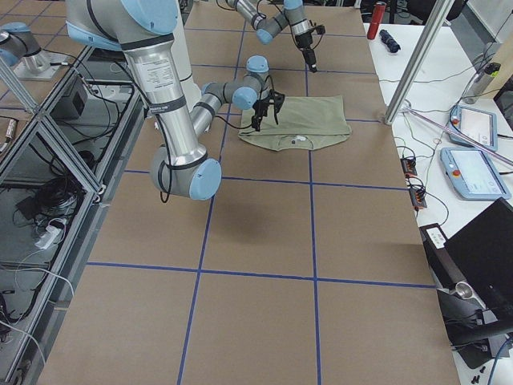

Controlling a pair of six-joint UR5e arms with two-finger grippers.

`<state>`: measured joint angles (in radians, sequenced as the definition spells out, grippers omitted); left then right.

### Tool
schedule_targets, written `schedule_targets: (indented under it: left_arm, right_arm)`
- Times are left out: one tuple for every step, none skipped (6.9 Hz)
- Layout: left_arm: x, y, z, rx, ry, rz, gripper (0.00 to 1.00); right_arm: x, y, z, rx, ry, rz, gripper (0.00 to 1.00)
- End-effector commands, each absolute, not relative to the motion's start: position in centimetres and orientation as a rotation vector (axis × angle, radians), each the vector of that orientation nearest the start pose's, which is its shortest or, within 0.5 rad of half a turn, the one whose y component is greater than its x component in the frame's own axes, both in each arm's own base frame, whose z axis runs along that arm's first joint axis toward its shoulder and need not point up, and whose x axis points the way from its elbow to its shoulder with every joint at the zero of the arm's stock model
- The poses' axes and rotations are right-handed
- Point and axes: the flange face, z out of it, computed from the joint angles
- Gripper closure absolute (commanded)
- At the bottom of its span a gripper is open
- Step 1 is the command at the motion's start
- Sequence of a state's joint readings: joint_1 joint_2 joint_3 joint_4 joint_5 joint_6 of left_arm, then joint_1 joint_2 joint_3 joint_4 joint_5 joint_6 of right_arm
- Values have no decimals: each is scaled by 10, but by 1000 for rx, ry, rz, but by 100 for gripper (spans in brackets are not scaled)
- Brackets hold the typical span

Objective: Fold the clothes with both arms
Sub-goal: 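Move the right gripper onto the shirt's folded side edge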

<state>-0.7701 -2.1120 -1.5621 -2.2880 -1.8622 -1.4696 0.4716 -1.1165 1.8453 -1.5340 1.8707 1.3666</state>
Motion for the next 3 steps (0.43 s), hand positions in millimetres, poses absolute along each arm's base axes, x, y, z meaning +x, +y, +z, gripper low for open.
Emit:
schedule_targets:
  left_arm:
    - [414, -546, 269, 290, 1230, -398, 43]
    - [414, -546, 270, 289, 1229, -398, 43]
    - [413, -545, 273, 287, 1225, -400, 43]
  right_arm:
    - [-523, -359, 278, 10, -766, -31, 32]
    - [-530, -352, 274, 14, -766, -77, 46]
    - [-538, -342, 280, 22, -753, -120, 47]
